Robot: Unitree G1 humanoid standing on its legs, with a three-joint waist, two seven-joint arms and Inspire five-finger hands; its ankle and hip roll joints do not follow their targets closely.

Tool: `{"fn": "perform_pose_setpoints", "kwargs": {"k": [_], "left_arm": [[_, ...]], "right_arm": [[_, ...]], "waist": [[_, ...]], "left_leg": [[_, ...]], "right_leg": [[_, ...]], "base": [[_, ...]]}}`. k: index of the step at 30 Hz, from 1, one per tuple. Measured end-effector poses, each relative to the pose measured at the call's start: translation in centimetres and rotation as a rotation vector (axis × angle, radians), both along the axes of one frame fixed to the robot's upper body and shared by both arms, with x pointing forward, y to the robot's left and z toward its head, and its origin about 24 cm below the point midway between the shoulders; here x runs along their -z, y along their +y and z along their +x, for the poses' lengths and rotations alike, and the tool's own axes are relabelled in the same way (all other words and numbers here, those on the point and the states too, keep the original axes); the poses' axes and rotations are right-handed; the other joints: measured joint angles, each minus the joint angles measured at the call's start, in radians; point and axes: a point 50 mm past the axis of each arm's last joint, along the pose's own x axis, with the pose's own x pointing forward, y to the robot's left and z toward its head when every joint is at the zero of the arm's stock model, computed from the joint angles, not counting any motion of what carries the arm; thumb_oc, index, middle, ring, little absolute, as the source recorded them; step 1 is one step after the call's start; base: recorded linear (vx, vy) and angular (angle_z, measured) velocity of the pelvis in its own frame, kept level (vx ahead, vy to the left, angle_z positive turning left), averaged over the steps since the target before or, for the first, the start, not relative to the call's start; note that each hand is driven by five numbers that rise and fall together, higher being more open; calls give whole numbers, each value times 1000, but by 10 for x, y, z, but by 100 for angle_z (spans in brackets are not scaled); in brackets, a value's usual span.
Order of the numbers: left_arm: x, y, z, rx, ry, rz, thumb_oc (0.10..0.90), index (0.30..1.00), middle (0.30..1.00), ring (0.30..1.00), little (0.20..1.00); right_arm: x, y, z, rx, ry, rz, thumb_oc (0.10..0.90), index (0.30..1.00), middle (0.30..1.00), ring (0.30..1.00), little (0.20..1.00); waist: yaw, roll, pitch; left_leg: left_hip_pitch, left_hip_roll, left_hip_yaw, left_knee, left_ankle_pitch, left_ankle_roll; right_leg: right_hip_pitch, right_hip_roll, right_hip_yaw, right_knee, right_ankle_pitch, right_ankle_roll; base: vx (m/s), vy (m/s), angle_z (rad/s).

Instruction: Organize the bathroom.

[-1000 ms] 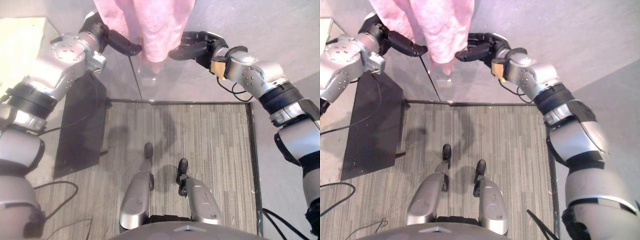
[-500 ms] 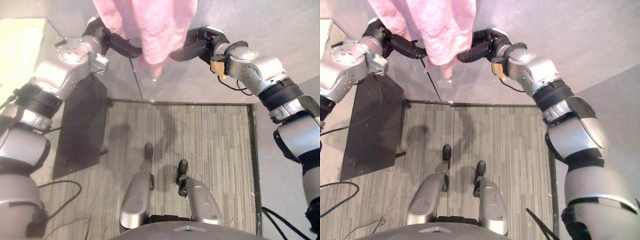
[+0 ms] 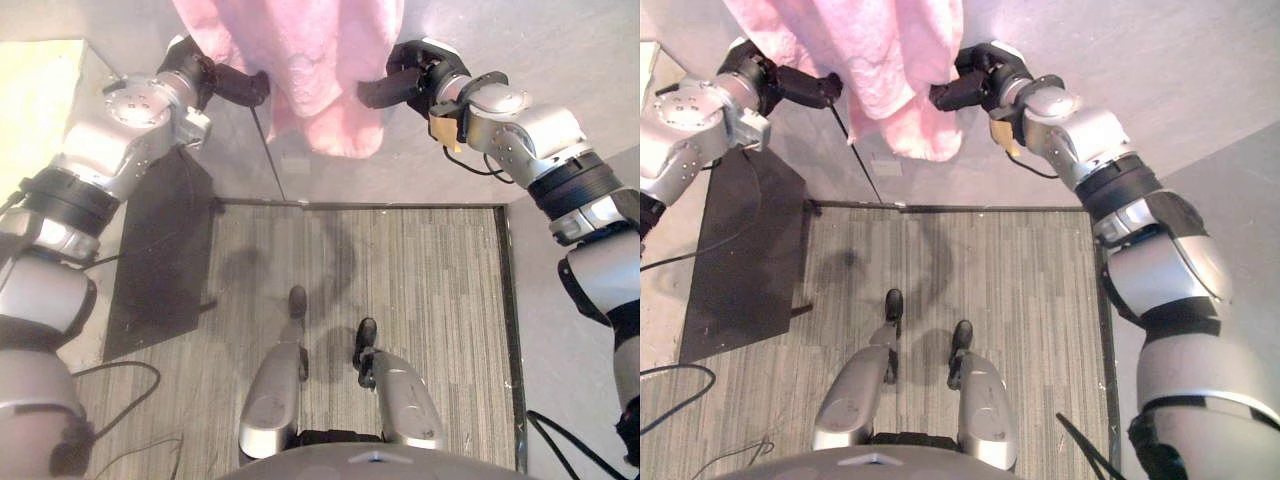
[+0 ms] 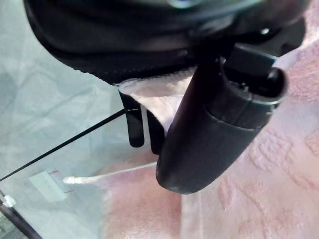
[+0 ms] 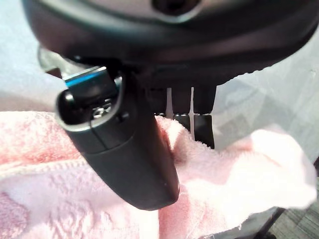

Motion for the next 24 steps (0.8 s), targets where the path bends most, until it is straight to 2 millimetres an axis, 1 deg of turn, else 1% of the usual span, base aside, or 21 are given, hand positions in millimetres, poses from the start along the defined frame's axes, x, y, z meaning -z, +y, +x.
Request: {"fn": "perform_pose_setpoints", "kwargs": {"k": [5, 6, 7, 12, 14, 16, 18, 20, 21, 22, 24], "left_arm": [[0, 0, 0, -6, 1, -15, 400, 300, 300, 300, 300], [1, 0, 0, -17, 3, -38, 400, 300, 300, 300, 300], [4, -2, 1, -30, 6, -103, 400, 300, 300, 300, 300], [11, -7, 1, -97, -9, -243, 400, 300, 300, 300, 300], [15, -4, 0, -127, -13, -312, 400, 300, 300, 300, 300], [20, 0, -2, -179, -20, -334, 400, 300, 300, 300, 300], [27, 7, -4, -221, -30, -377, 400, 300, 300, 300, 300], [31, 12, -5, -236, -35, -427, 400, 300, 300, 300, 300], [34, 12, -6, -249, -40, -462, 400, 300, 300, 300, 300], [34, 12, -6, -249, -40, -462, 400, 300, 300, 300, 300], [39, 15, -8, -265, -37, -489, 400, 300, 300, 300, 300]], "right_arm": [[0, -1, 0, 2, 0, 0, 400, 300, 300, 300, 300], [0, -1, 0, 2, 0, 0, 400, 300, 300, 300, 300], [0, -1, 0, 4, -1, 0, 400, 300, 300, 300, 300], [-3, 2, -2, 24, -29, -2, 400, 300, 300, 300, 300], [-5, 5, -4, 32, -55, -13, 400, 300, 300, 300, 300], [-8, 6, -5, 41, -78, -21, 400, 300, 300, 300, 300], [-12, 8, -7, 39, -98, -5, 400, 300, 300, 300, 300], [-14, 5, -10, 41, -112, 16, 400, 300, 300, 300, 300], [-15, -1, -13, 56, -129, 21, 400, 300, 300, 300, 300], [-15, -1, -13, 56, -129, 21, 400, 300, 300, 300, 300], [-15, -10, -17, 71, -141, 18, 400, 300, 300, 300, 300]], "waist": [[-1, 0, 0], [-2, 0, 0], [-2, 0, 0], [-4, 0, 0], [-12, 1, 0], [-24, 1, 0], [-36, 2, 0], [-42, 2, 0], [-42, 3, 1], [-42, 3, 1], [-43, 3, 1]], "left_leg": [[0, -4, 1, 0, 0, 0], [0, -4, 1, 1, 0, 0], [0, -3, 0, 1, 0, 0], [0, 0, 1, 3, 1, -1], [0, 0, 2, 3, 1, -1], [0, 4, 2, 5, 1, -2], [0, 7, 5, 6, 0, -3], [0, 10, 6, 8, 0, -3], [0, 13, 6, 11, -2, -5], [0, 13, 6, 11, -2, -5], [0, 14, 6, 24, -11, -11]], "right_leg": [[-1, -4, 0, 3, -2, 3], [-1, -4, 0, 4, -3, 4], [-2, -4, 0, 5, -4, 4], [-12, -4, -2, 26, -13, -2], [-15, -5, -1, 34, -16, -4], [-16, -2, -2, 36, -18, -6], [-17, 2, 1, 37, -19, -8], [-18, 5, 2, 38, -21, -11], [-18, 8, 2, 40, -23, -14], [-18, 8, 2, 40, -23, -14], [-17, 11, 3, 52, -31, -21]], "base": [[0, 0, 0], [0, 0, 0], [0, 0, 0], [-7, -16, -2], [-7, -8, -2], [0, 0, 0], [-4, 1, -6], [2, 1, -4], [0, 0, 0], [0, 0, 0], [0, 0, 0]]}}
